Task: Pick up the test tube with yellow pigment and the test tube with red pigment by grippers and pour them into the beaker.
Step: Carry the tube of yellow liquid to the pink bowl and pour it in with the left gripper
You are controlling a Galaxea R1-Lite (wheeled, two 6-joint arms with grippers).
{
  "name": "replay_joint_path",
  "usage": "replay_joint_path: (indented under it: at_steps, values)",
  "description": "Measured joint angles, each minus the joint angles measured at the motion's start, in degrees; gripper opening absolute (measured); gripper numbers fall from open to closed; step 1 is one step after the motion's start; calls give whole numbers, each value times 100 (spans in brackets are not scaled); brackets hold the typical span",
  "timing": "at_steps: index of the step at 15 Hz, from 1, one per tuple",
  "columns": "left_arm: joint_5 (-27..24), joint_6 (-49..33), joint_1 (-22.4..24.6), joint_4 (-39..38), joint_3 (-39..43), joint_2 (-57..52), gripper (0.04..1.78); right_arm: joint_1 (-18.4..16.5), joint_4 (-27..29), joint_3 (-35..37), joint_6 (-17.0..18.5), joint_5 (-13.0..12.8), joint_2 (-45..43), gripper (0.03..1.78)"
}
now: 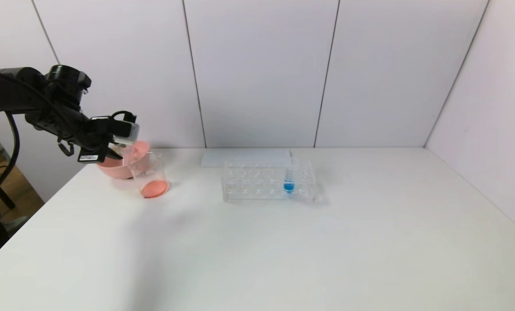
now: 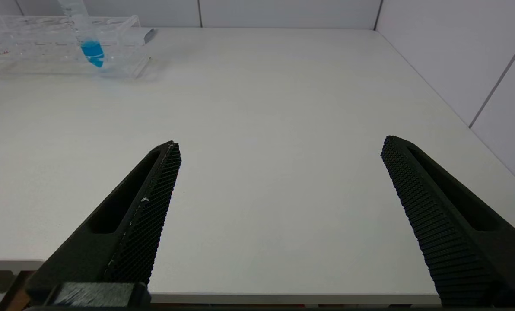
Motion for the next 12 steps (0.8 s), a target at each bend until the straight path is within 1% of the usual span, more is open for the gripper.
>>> replay_joint_path:
  at_steps: [6,12]
  values:
    - [16,-9,-39,2,-1,24,44,2,0,0,-2,0,0,170]
    - [2,-232,-69,234,-26,30,44,0,0,0,2,0,0,170]
